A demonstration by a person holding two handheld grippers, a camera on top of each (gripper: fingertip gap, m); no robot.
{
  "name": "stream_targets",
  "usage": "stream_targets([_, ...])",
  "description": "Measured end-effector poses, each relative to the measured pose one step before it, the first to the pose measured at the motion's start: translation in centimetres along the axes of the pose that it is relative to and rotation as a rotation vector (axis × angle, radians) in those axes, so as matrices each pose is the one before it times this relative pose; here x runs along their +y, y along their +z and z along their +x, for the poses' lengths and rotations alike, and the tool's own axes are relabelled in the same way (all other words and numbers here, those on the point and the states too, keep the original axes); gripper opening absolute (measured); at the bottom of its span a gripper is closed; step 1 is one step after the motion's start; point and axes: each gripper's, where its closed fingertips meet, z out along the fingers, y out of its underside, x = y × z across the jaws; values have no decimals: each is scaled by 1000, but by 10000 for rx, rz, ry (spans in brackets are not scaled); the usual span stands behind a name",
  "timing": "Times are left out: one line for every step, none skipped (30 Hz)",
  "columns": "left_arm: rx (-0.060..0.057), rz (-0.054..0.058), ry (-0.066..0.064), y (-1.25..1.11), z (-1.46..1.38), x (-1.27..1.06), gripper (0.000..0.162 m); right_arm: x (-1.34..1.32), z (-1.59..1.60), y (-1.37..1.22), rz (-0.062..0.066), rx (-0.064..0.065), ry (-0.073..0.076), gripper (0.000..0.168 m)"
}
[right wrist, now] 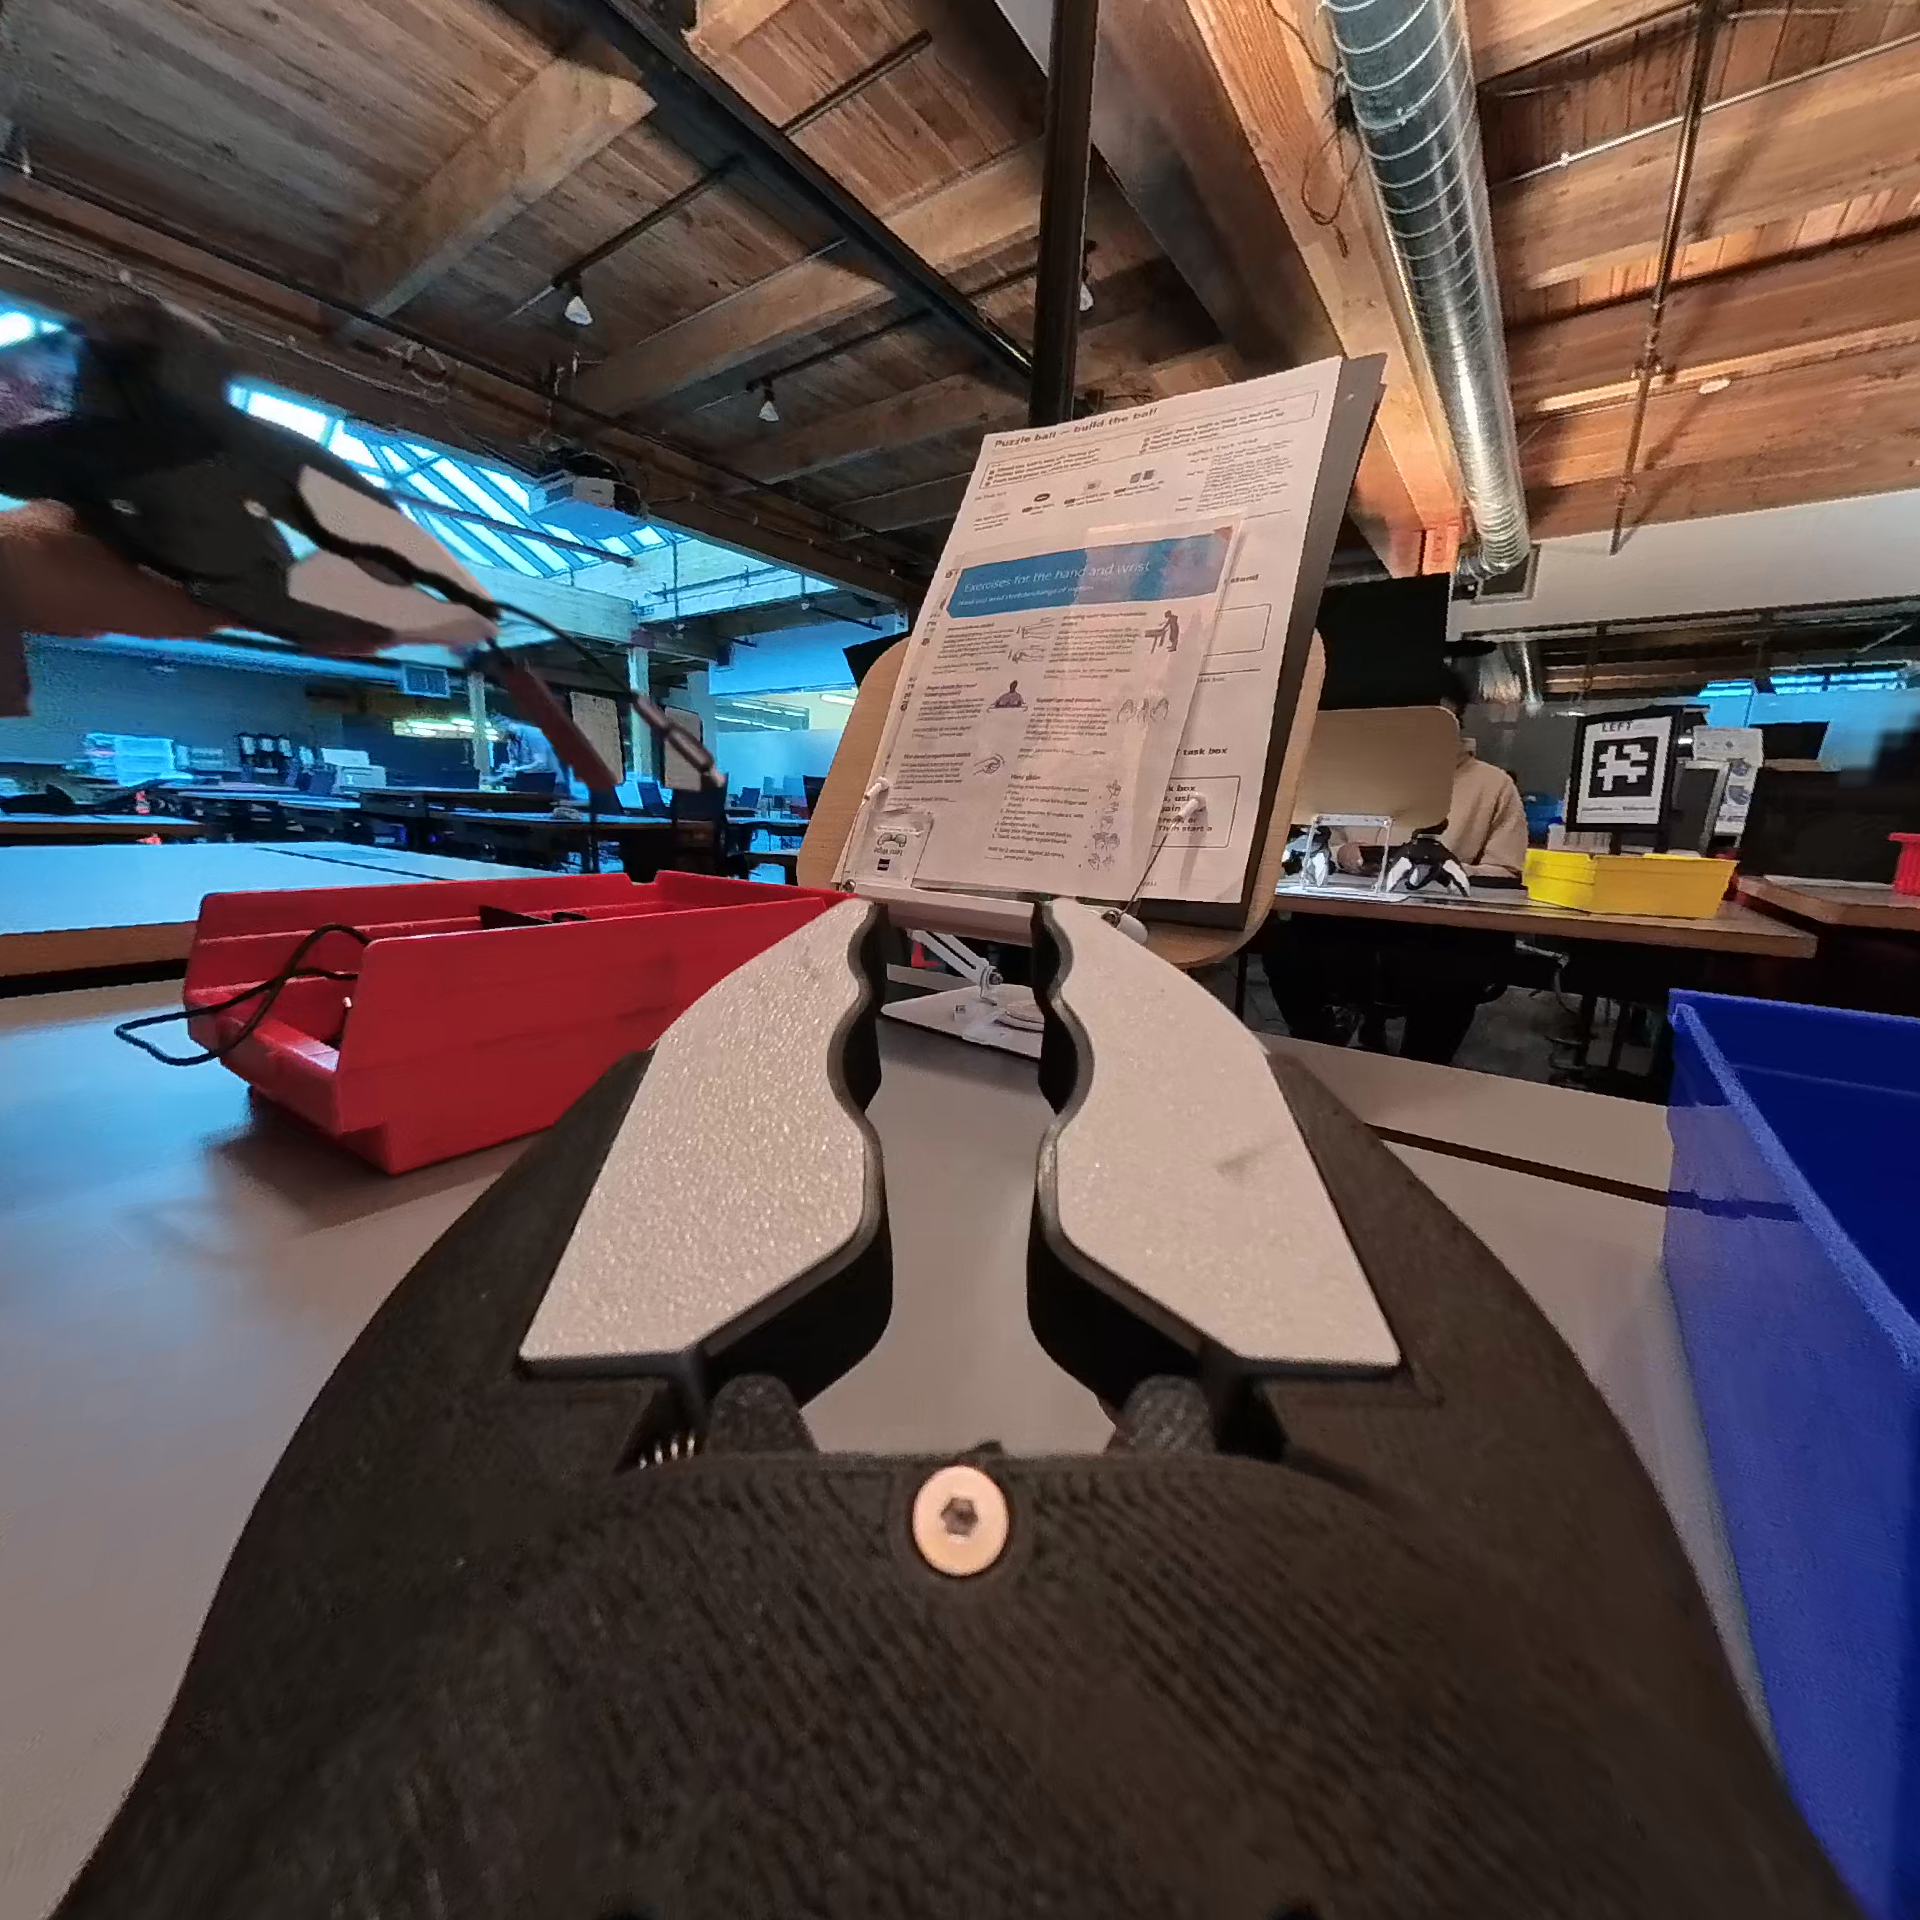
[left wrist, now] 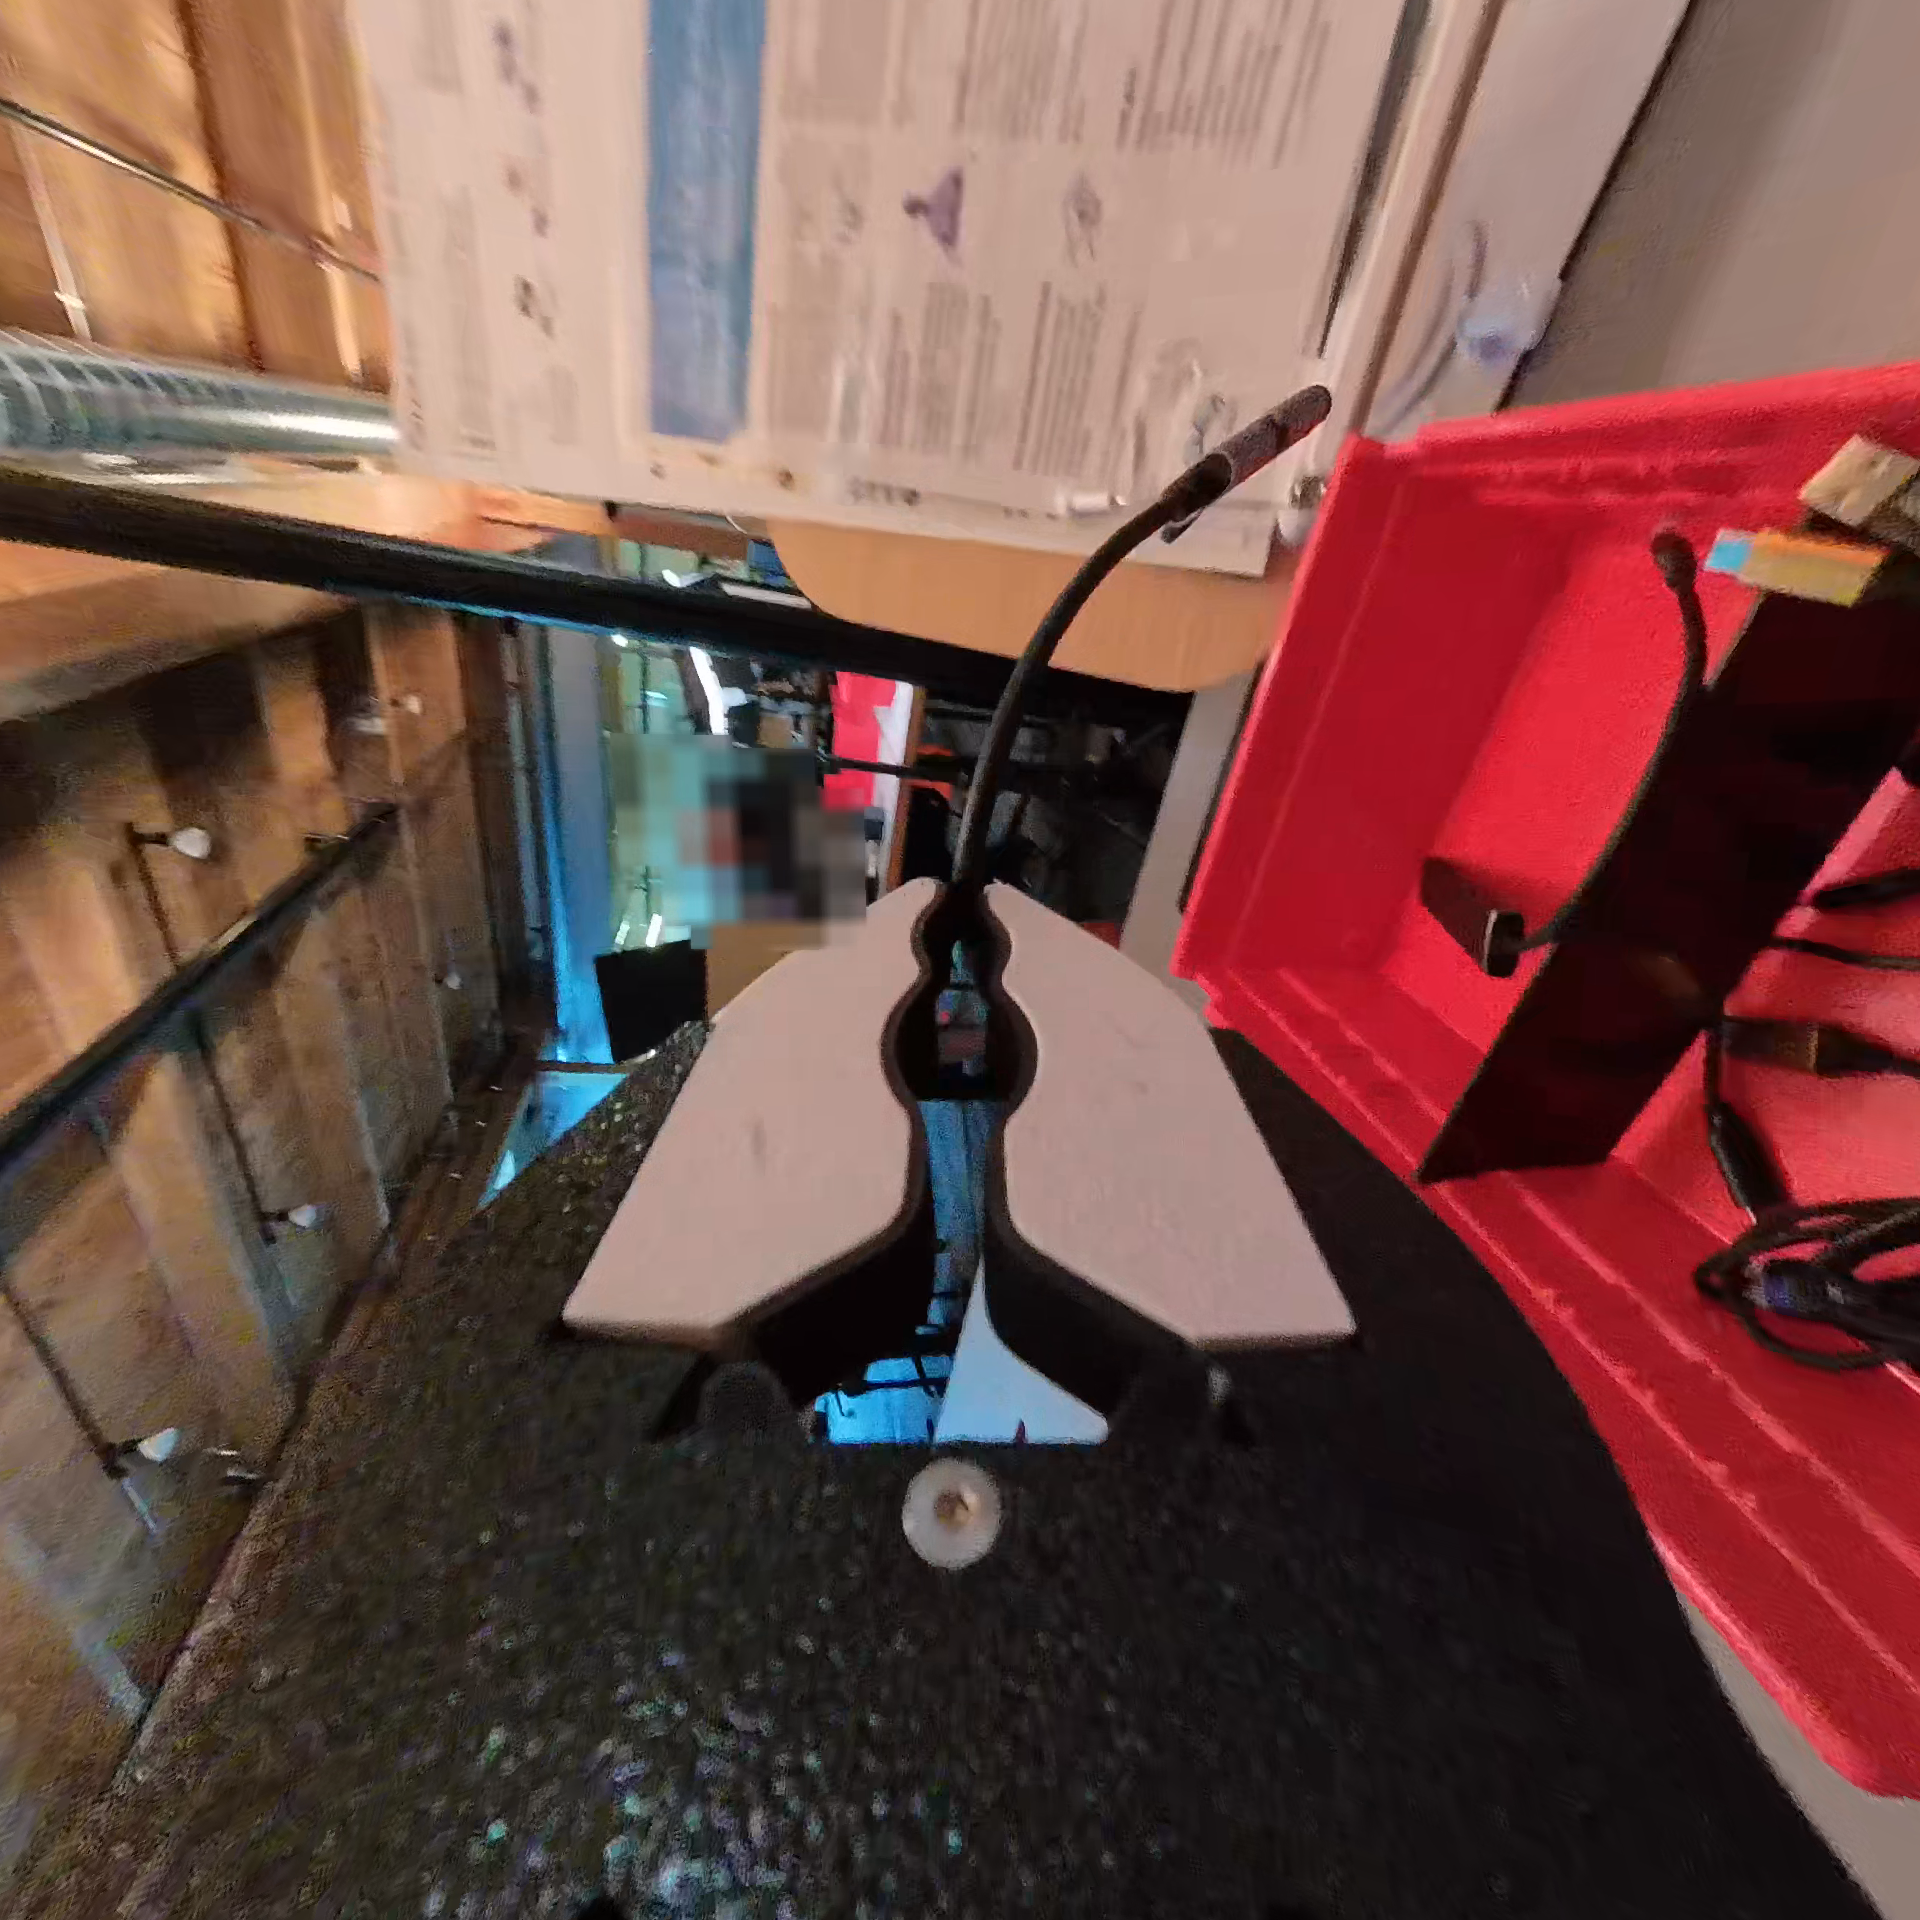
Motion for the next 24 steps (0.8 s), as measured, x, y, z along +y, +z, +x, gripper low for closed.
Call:
stream_targets([-478, 367, 109, -1050, -586, -1284, 3, -25, 107, -18, 14, 33, 68, 27])
stream_targets([-417, 341, 118, -1018, -395, -1425, 3, 17, 82, 20, -11, 24, 49, 28])
stream_targets([-295, 316, 168, -973, -62, -1542, 3, 85, 66, 71, -75, 73, 24, 29])
stream_targets([-241, 272, 242, -895, 198, -1618, 3, 70, -60, 216, -207, 56, 105, 33])
stream_targets([-167, 233, 289, -828, 444, -1678, 3, -316, -735, 376, -165, -303, 140, 38])
stream_targets([-63, 213, 282, -749, 690, -1722, 3, -828, -1267, 460, -22, -517, 129, 41])
stream_targets([27, 209, 211, -648, 909, -1753, 3, -1029, -1551, 542, 30, -568, 20, 42])
stream_targets([171, 242, 87, -544, 1181, -1797, 3, -908, -1595, 592, -42, -481, -167, 40])
stream_targets([285, 336, -38, -426, 1371, -1855, 3, -615, -1469, 622, -183, -333, -284, 40])
stream_targets([310, 398, -91, -239, 1422, -1847, 3, -209, -1654, 600, -318, -514, -366, 43])
stream_targets([340, 372, -37, -96, 1475, -1717, 3, 137, -1602, 537, -383, -563, -414, 43])
stream_targets([381, 334, 13, -10, 1474, -1551, 3, 229, -1081, 399, -293, -269, -493, 43])
stream_targets([368, 297, -45, 123, 1337, -1386, 3, 85, -578, 210, -94, 18, -602, 43])
stream_targets([357, 288, -137, 214, 1203, -1202, 3, -43, -462, 89, 43, 42, -627, 41])
stream_targets([376, 320, -239, 264, 1088, -1097, 3, 112, -552, 91, -28, -99, -513, 40])
stream_targets([331, 298, -328, 289, 902, -964, 3, 487, -631, 165, -260, -222, -437, 38])
stream_targets([260, 202, -293, 286, 704, -714, 3, 656, -382, 159, -392, -86, -476, 36])
stream_targets([180, 129, -234, 250, 493, -471, 3, 441, -212, 74, -262, 16, -572, 29])
stream_targets([106, 109, -284, 211, 272, -318, 3, 125, -225, -49, -53, -33, -504, 13])
stream_targets([138, 109, -347, 162, 256, -206, 3, -80, -411, -58, 77, -211, -253, 0])
stream_targets([150, 129, -312, 106, 240, -173, 3, -21, -99, 11, 33, -62, 71, 0])
stream_targets([58, 93, -191, 66, 80, -110, 3, 108, -121, 58, -51, -153, 187, 0])
stream_targets([55, 1, -88, 49, 43, 36, 3, -29, 15, -23, 35, -100, 223, 0])
stream_targets([106, -26, -93, 21, 89, 72, 3, -261, 334, -146, 205, 151, 193, 0])
